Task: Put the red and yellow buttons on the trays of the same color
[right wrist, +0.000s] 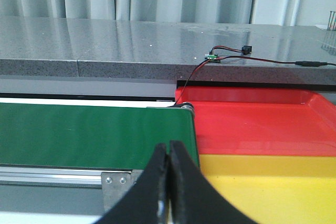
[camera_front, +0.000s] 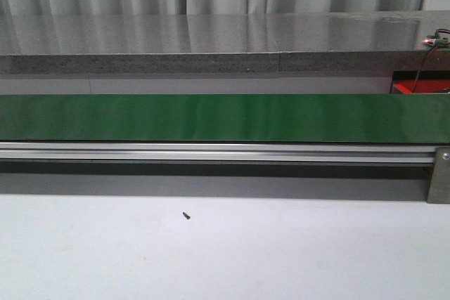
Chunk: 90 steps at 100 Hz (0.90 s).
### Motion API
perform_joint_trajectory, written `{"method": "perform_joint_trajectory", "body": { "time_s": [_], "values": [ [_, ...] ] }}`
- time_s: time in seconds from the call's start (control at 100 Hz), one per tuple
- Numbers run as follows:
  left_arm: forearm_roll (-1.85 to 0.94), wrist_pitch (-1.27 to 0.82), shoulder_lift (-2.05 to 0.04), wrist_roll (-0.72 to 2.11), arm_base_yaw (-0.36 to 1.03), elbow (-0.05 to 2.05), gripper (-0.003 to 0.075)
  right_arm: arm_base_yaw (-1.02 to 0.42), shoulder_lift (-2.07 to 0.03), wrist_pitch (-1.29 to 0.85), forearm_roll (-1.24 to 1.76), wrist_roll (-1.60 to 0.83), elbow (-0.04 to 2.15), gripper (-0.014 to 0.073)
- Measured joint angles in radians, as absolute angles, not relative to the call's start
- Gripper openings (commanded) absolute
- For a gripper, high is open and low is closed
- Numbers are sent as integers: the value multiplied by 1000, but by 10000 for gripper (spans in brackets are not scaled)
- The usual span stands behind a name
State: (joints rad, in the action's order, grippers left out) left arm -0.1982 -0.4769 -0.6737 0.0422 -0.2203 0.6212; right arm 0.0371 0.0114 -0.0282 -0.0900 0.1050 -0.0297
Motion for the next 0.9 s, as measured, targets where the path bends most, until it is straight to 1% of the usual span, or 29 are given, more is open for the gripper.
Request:
{"method": "perform_joint_trajectory", "body": {
  "time_s": [0.04, 0.11, 0.14, 0.15, 0.16, 0.18, 0.19, 0.2, 0.21, 0.22, 0.23, 0.28, 0.33, 0.41, 0.61, 0.7, 0.78, 0.9],
  "values": [
    [-200, -485, -691, 42, -222, 631, 68, 37, 11, -28, -90, 105, -30, -122],
    [-202, -490, -707, 42, -222, 637, 202, 37, 11, -28, -90, 105, -30, -122],
    [-202, -491, -711, 42, -222, 637, 295, 37, 11, -28, -90, 105, -30, -122],
    [-202, -491, -711, 42, -222, 638, 315, 37, 11, -28, -90, 105, -30, -122],
    [-202, -491, -713, 42, -222, 638, 356, 37, 11, -28, -90, 105, -30, -122],
    [-202, -491, -712, 42, -222, 640, 397, 37, 11, -28, -90, 105, -30, -122],
    [-202, -491, -712, 42, -223, 640, 437, 37, 11, -28, -90, 105, -30, -122],
    [-202, -491, -712, 42, -223, 640, 456, 37, 11, -28, -90, 105, -30, -122],
    [-202, -491, -712, 42, -223, 640, 495, 37, 11, -28, -90, 105, -30, -122],
    [-200, -491, -712, 42, -223, 640, 513, 37, 11, -28, -90, 105, -30, -122],
    [-200, -491, -712, 42, -223, 640, 547, 37, 11, -28, -90, 105, -30, -122],
    [-199, -489, -712, 42, -223, 640, 640, 37, 11, -28, -90, 105, -30, -122],
    [-199, -484, -712, 42, -223, 640, 685, 37, 11, -28, -90, 105, -30, -122],
    [-190, -479, -712, 42, -223, 640, 687, 37, 11, -28, -90, 105, -30, -122],
    [-176, -439, -715, 42, -223, 640, 626, 37, 11, -28, -90, 105, -30, -122],
    [-176, -443, -733, 38, -232, 647, 621, 37, 11, -28, -90, 105, -30, -122],
    [-176, -474, -769, 7, -263, 669, 621, 37, 11, -28, -90, 105, -30, -122],
    [-176, -530, -860, -26, -349, 710, 621, 37, 11, -28, -90, 105, -30, -122]
  ]
}}
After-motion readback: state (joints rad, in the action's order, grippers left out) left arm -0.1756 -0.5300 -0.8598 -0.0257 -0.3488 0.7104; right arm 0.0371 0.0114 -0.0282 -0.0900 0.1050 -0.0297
